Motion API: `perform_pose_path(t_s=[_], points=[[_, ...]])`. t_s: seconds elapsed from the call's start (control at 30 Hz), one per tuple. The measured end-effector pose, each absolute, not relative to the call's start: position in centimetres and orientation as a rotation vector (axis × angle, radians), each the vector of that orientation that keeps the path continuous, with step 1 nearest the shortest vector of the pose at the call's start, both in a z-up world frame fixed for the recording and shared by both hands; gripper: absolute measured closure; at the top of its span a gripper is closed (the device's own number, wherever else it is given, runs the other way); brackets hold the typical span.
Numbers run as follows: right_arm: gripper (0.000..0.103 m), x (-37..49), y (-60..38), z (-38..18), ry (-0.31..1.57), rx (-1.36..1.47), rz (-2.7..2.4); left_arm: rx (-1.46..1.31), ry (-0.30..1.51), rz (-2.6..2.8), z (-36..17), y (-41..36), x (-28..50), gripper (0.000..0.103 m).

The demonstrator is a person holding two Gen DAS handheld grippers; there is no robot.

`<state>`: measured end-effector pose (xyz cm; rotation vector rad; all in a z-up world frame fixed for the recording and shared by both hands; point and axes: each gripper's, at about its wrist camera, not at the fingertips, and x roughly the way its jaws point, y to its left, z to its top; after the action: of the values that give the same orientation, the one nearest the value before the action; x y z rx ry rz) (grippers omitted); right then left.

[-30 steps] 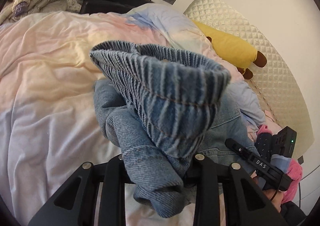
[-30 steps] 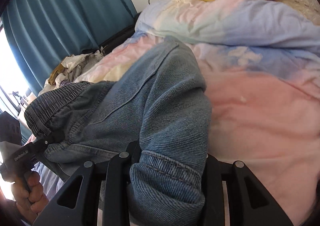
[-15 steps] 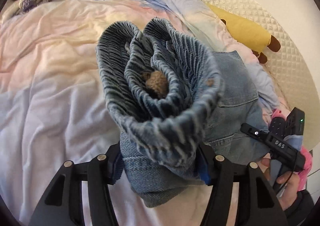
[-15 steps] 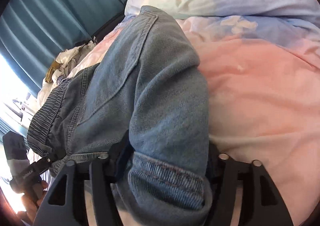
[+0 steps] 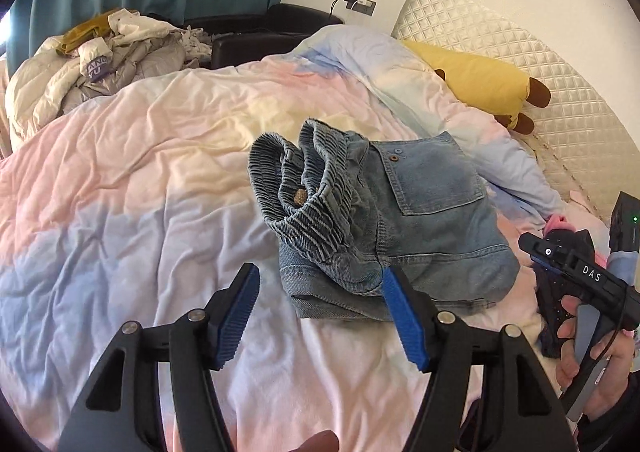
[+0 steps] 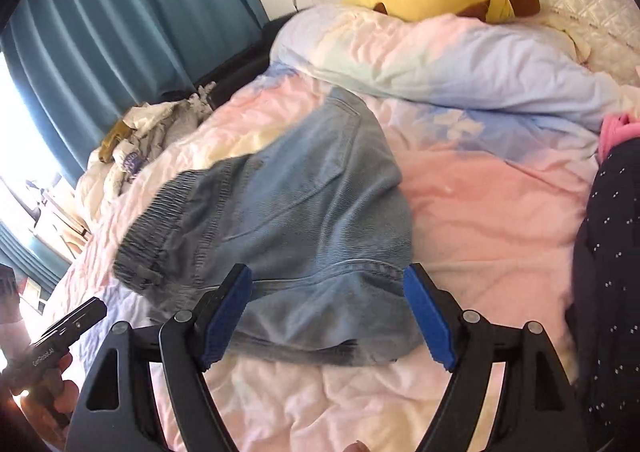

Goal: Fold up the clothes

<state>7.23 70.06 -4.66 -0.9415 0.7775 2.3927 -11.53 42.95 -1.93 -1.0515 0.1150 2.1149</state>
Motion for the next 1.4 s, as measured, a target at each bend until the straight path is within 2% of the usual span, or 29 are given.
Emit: perform_pose_path(t_s=[0.53,1.4], points=[[0.024,8.1,60.6,3.2,0.647,-0.942,2.534,-0.902,0.150,2.256,6.2,34.7,-5.5,0.037],[0.024,1.6,40.3,9.0,0.443,-1.013,2.874,-0.896,0.125,2.649,10.1,14.7,-4.0,0.037]])
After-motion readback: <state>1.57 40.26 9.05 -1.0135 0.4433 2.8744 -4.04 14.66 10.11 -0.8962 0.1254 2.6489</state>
